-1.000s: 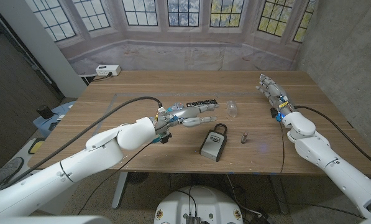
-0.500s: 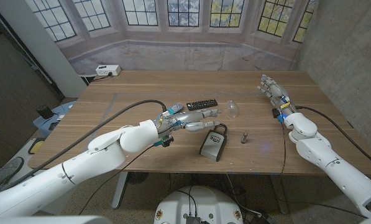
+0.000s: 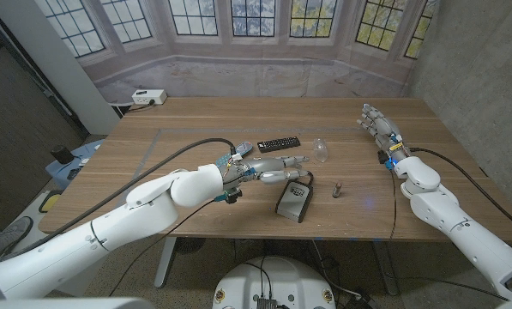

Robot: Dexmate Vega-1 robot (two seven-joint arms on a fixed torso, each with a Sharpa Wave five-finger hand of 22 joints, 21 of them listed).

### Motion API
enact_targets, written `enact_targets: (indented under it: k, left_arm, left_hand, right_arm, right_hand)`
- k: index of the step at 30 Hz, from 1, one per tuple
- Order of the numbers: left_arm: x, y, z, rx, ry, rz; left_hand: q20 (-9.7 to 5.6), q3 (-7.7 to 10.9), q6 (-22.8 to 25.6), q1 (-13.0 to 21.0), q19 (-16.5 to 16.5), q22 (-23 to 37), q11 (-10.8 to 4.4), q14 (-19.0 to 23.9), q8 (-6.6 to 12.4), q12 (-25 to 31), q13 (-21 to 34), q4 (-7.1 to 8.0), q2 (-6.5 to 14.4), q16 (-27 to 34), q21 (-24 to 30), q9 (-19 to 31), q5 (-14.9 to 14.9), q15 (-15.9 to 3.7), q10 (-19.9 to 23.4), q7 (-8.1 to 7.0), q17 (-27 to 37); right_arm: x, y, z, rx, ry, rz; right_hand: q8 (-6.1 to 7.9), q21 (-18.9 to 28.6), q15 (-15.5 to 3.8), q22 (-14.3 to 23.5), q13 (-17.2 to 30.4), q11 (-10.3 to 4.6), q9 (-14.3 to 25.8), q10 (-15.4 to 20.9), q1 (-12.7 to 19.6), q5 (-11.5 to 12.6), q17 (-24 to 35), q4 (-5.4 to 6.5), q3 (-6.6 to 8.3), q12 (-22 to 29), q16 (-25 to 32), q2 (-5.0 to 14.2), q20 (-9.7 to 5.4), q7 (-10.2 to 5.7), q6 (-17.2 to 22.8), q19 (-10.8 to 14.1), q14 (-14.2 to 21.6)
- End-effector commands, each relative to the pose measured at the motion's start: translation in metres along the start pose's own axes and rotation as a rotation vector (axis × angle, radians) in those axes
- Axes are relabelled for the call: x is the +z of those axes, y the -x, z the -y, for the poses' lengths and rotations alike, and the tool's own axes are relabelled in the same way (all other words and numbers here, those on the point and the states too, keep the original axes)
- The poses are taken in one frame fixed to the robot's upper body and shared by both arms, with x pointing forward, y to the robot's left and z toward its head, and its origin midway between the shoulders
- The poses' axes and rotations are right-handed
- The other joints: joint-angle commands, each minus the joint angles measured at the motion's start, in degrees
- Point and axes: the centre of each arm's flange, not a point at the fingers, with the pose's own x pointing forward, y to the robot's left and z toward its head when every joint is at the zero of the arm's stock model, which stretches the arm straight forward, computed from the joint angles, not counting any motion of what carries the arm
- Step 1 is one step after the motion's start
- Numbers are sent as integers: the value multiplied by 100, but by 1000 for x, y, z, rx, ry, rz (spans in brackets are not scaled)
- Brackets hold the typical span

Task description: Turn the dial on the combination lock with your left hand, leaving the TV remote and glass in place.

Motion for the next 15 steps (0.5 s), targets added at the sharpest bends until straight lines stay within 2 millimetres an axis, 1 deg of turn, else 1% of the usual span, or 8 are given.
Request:
enact_targets:
  k: [1, 5, 15]
  left_arm:
    - [3, -7, -3, -87, -8, -31]
    - [4, -8, -5, -98, -14, -35]
    - [7, -9, -7, -119, -21, -42]
  left_hand:
    - [-12, 0, -33, -103, -26, 24, 44, 92, 29, 54, 13, 7, 57, 48, 31, 18, 41, 49, 169, 78, 19]
    - [-7, 19, -29, -153, -15, 21, 73, 152, 34, 72, 13, 3, 75, 61, 42, 17, 35, 64, 277, 122, 15]
    - [-17, 40, -39, -230, 27, 18, 75, 263, 36, 87, 13, 0, 71, 81, 66, 16, 24, 99, 428, 195, 10]
  right_arm:
    - [-4, 4, 4, -5, -4, -1]
    - [-5, 6, 5, -8, -6, -1]
    - [-7, 8, 6, -7, -8, -1]
  right_hand:
    - [30, 4, -236, 19, 22, 6, 10, -27, 18, 37, 24, -36, -6, 9, 24, -27, -361, -27, -15, -29, -46]
    - [31, 5, -235, 19, 22, 6, 10, -26, 18, 38, 24, -38, -5, 12, 24, -26, -360, -28, -14, -30, -48]
    - [33, 8, -239, 19, 21, 8, 10, -28, 17, 38, 24, -43, -4, 16, 28, -25, -360, -36, -17, -33, -48]
